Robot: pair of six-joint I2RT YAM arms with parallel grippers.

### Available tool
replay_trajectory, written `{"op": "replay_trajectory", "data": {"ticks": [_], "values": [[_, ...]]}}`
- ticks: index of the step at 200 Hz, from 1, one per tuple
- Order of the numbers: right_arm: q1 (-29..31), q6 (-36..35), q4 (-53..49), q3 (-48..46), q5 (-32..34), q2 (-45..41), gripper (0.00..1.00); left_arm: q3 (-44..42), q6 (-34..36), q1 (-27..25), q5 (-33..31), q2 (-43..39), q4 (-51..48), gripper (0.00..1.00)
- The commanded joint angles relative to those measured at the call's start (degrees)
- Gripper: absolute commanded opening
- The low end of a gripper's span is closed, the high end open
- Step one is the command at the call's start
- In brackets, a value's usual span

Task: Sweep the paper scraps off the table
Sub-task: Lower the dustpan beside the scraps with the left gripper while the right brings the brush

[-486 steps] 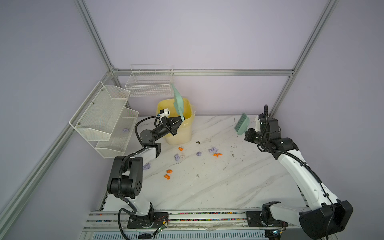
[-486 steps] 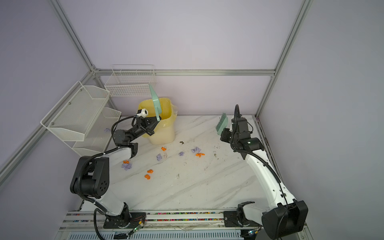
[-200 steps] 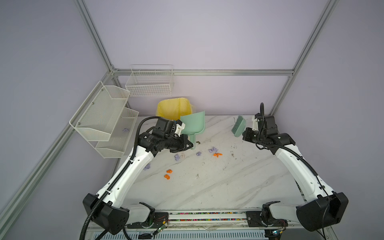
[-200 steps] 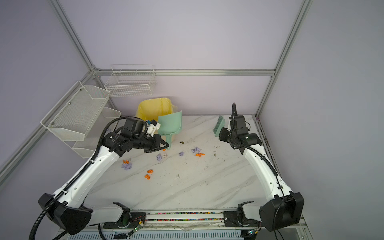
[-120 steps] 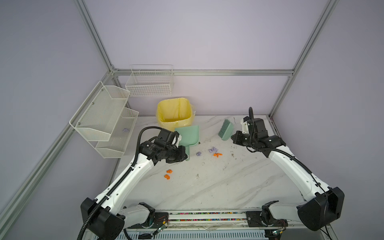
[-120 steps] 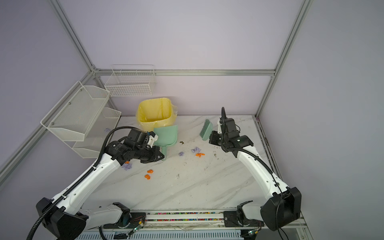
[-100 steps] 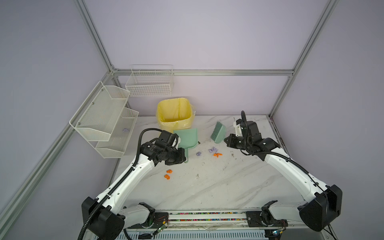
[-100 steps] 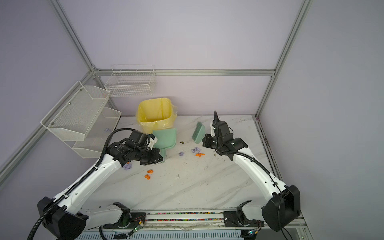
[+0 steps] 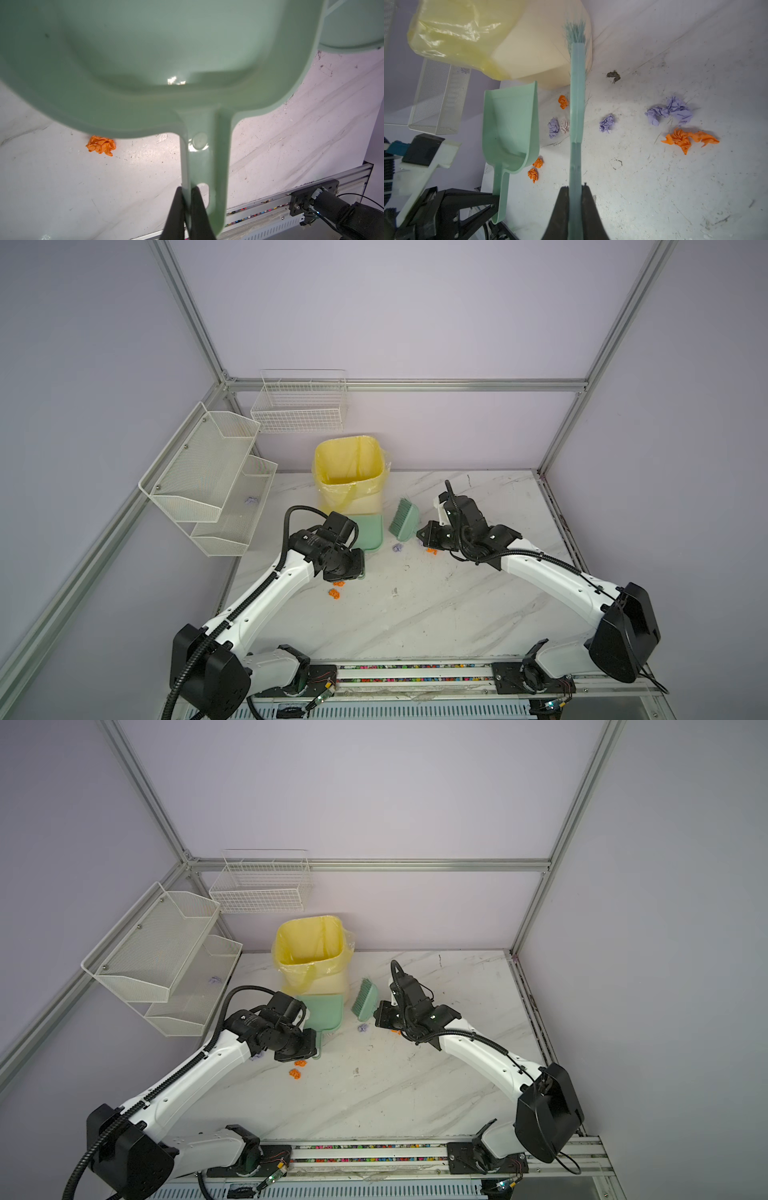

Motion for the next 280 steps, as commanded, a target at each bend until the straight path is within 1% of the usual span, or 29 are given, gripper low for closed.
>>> {"op": "replay_trajectory", "data": {"ticks": [1, 16, 49, 105, 146, 183, 203, 229, 261, 280], "values": [[0.93, 1.73, 3.14, -0.74, 1.51, 0.57, 0.00, -1.57, 1.39, 0.03, -0.92, -0.22, 0.74, 0.00], [0.98, 2.20, 3.70, -1.63, 1.49, 1.41, 0.00, -1.21, 1.31, 0.06, -0.30, 0.19, 0.74, 0.00], [1.03, 1.48, 1.11, -1.38, 3.58, 2.56, 0.00, -1.18, 1.28, -0.06, 0.15, 0.77, 0.74, 0.00], [1.00, 0.76, -0.61, -2.52, 4.94, 2.24, 0.00, -2.20, 0.59, -0.57, 0.67, 0.88, 1.59, 0.00], [1.43, 2.07, 1.90, -2.28, 2.84, 3.03, 0.00, -2.78, 0.38, -0.77, 0.75, 0.74, 2.05, 0.00], [2.53, 2.00, 1.62, -2.18, 2.02, 5.32, 0.00, -3.20, 0.33, -0.94, 1.02, 0.26, 2.14, 0.00], [2.53, 1.23, -1.28, -1.59, 2.27, 6.11, 0.00, -3.58, -0.09, -1.19, 0.93, 0.31, 2.14, 0.00], [2.11, 0.62, -4.19, -1.42, 5.66, 4.34, 0.00, -3.43, -0.24, -2.28, 0.85, 0.82, 2.14, 0.00], [-0.35, -2.54, -9.81, -0.73, 7.60, 3.39, 0.00, -2.44, -0.91, -4.73, 0.43, 2.25, 2.45, 0.00], [-1.70, -3.28, -11.55, -0.44, 8.27, 0.85, 0.00, -1.92, -1.51, -6.52, 0.49, 3.35, 3.25, 0.00]]}}
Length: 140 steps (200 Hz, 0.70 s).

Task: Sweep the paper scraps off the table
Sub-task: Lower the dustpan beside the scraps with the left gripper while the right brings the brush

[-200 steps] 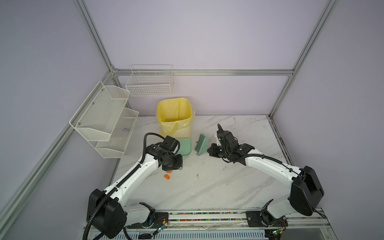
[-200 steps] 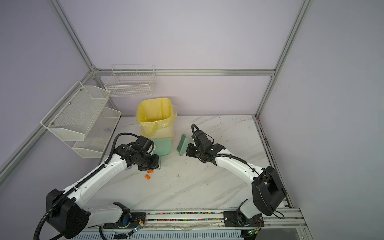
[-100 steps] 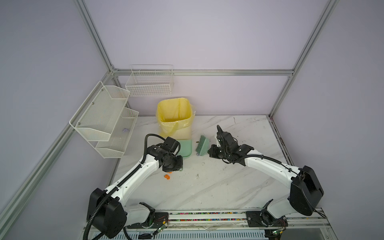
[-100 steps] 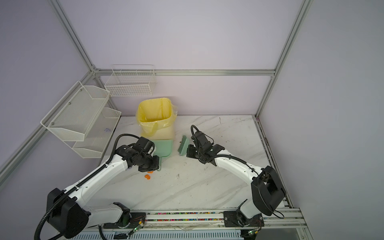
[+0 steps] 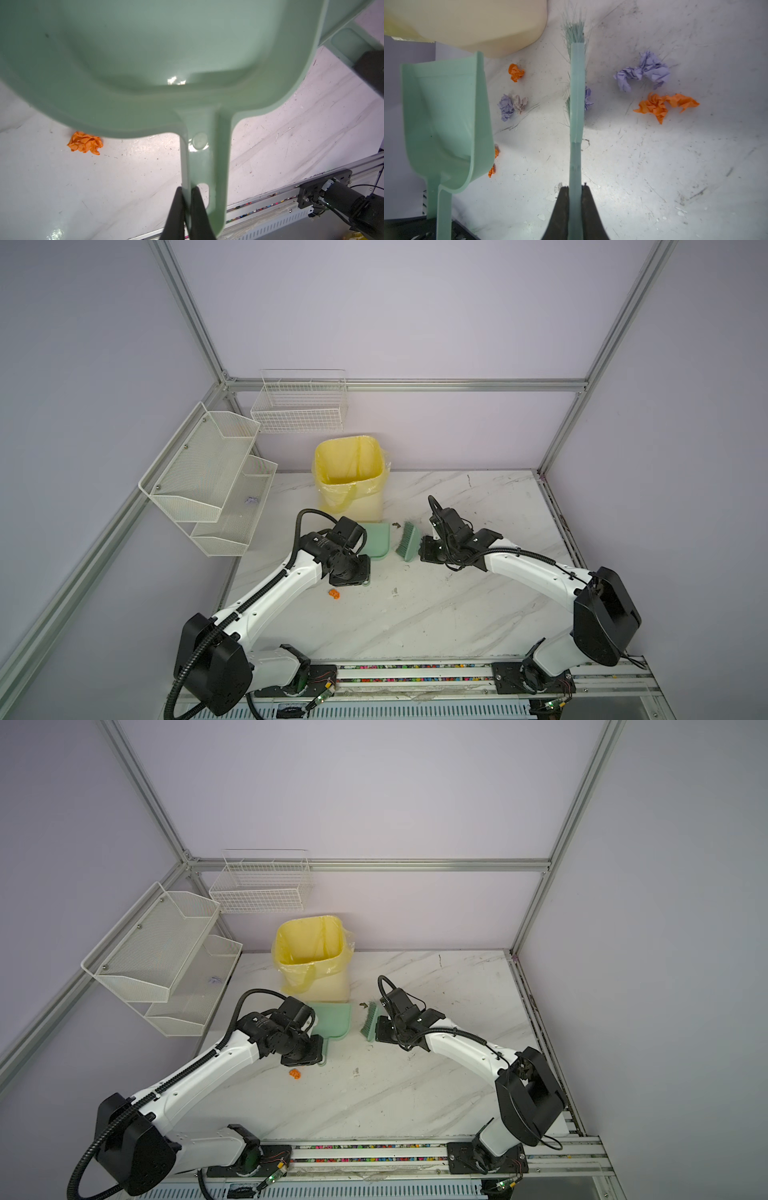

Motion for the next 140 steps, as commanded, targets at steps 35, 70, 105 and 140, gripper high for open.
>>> {"op": "replay_trajectory", "data": {"ticks": [35, 70, 105, 140], "values": [[-4.65, -3.68, -8.98, 3.49, 3.21, -7.16, 0.00, 0.89, -1.71, -4.86, 0.40, 3.71, 3.69, 0.00], [-6.22, -3.42, -9.36, 5.86, 0.61, -8.67, 0.00, 2.36, -1.72, -6.64, 0.94, 6.04, 4.80, 0.00], [-8.86, -7.48, -12.74, 10.15, 2.39, -9.60, 0.00, 3.75, -1.18, -8.16, 1.84, 9.15, 4.89, 0.00], [-11.08, -13.08, -17.88, 16.18, 5.88, -6.99, 0.00, 4.03, -0.92, -9.33, 2.66, 10.29, 4.87, 0.00]]}}
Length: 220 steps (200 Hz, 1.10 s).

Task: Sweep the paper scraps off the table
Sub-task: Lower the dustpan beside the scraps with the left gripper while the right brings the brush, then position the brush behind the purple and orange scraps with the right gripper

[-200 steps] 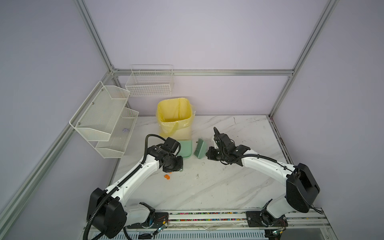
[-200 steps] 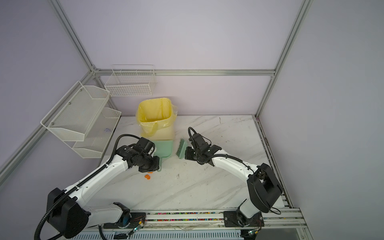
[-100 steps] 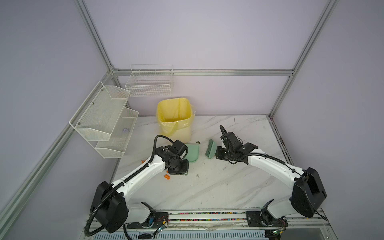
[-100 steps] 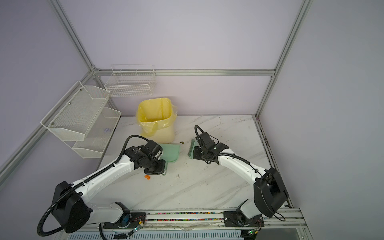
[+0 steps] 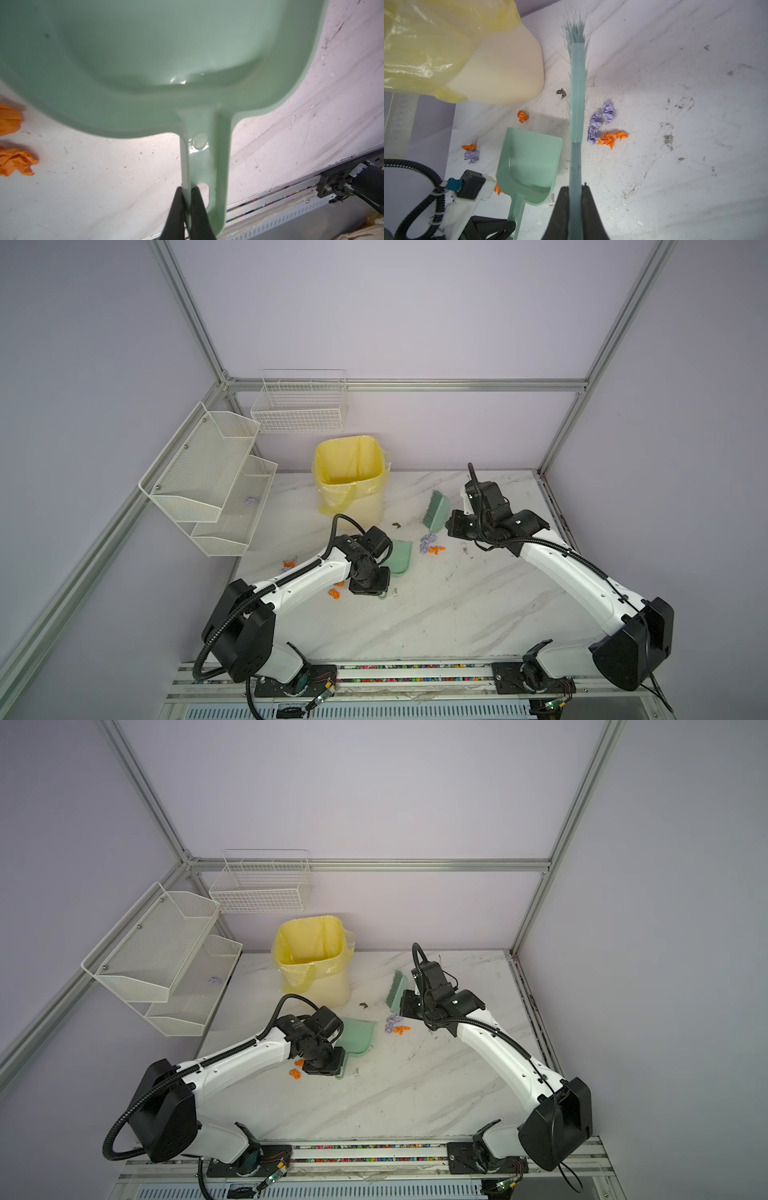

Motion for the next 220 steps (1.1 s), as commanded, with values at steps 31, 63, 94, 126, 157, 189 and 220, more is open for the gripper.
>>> {"op": "replay_trajectory", "data": {"ticks": [31, 63, 94, 126, 157, 189, 220], "values": [[-1.38, -8.69, -6.42, 6.28, 6.98, 3.66, 0.00, 3.87, 0.43, -1.43, 2.13, 0.22, 1.03, 0.00], [-1.41, -11.93, -9.27, 7.75, 8.60, 7.99, 0.00, 4.71, 0.45, -2.23, 3.11, 1.59, 1.01, 0.00], [-1.39, -13.83, -11.17, 8.45, 13.53, 10.59, 0.00, 5.43, 0.48, -3.36, 4.86, 2.73, 0.96, 0.00], [-1.39, -16.03, -13.50, 11.21, 17.00, 13.06, 0.00, 6.82, -0.34, -4.27, 6.94, 4.29, 1.06, 0.00], [-1.35, -18.21, -16.13, 13.73, 20.49, 16.67, 0.00, 9.16, -0.37, -4.95, 7.68, 6.13, 1.09, 0.00], [-1.39, -20.50, -15.94, 14.24, 19.32, 18.58, 0.00, 11.80, -0.63, -5.03, 9.22, 9.59, 1.43, 0.00], [-1.39, -21.91, -13.26, 14.01, 17.93, 17.88, 0.00, 13.81, -0.37, -5.10, 10.05, 11.81, 1.43, 0.00]]}}
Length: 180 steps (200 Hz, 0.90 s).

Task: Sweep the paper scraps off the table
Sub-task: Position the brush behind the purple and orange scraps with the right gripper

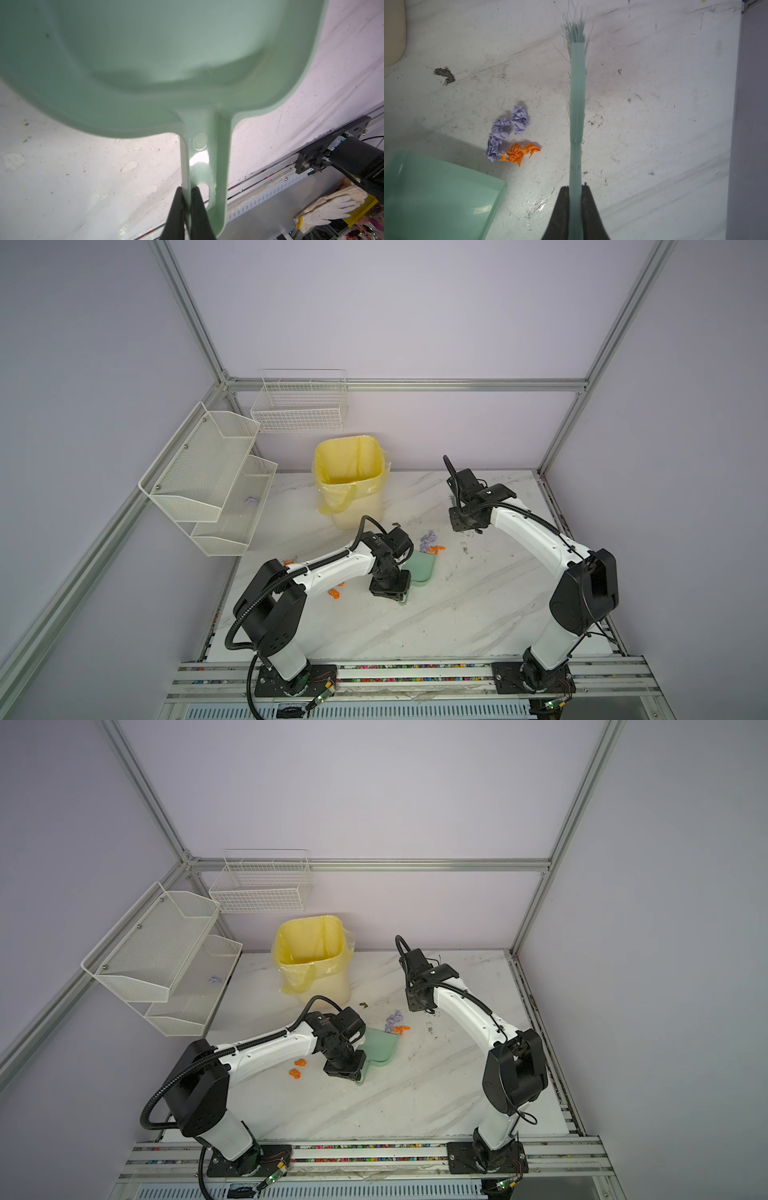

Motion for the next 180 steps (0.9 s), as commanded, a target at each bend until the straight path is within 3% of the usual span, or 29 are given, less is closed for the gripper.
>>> {"op": "replay_trajectory", "data": {"ticks": [1, 103, 180], "values": [[-0.12, -2.42, 0.61, 0.66, 0.01, -1.38, 0.00, 5.83, -0.30, -0.21, 2.09, 0.66, 0.78, 0.00], [0.20, -5.27, 3.49, 2.24, -3.32, 0.66, 0.00, 8.69, -0.09, -0.40, 5.76, 5.80, 0.85, 0.00], [1.43, -6.39, 1.54, 6.24, -0.36, 4.42, 0.00, 7.69, -0.99, -2.22, 5.91, 6.63, -0.43, 0.00]]}}
